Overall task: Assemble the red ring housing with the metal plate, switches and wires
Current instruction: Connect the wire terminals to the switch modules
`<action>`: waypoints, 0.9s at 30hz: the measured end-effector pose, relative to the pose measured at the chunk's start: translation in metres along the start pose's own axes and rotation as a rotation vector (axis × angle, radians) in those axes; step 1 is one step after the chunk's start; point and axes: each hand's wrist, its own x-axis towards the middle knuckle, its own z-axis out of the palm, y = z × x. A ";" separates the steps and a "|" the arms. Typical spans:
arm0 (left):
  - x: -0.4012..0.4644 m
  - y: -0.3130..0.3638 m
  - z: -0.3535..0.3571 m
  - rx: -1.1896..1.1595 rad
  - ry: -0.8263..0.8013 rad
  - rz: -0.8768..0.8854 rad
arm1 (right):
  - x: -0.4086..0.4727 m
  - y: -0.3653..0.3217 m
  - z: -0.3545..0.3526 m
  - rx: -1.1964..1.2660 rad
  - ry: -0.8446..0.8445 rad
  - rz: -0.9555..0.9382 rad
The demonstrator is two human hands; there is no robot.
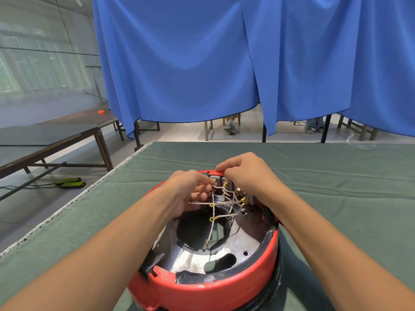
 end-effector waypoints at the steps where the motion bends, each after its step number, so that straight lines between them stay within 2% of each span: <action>1: 0.000 0.000 0.000 0.009 -0.005 -0.005 | 0.000 0.000 0.000 0.009 0.005 0.003; 7: -0.004 -0.002 -0.003 -0.022 -0.028 -0.041 | 0.002 0.002 0.001 0.007 0.004 -0.010; 13: -0.010 -0.001 -0.001 0.050 -0.071 -0.059 | 0.001 0.002 0.002 0.000 0.000 -0.032; 22: -0.008 0.000 0.003 0.090 0.046 0.027 | 0.001 0.001 0.001 -0.012 -0.002 -0.041; 27: -0.007 -0.001 0.004 0.080 0.046 0.038 | 0.001 0.002 0.001 -0.019 -0.013 -0.039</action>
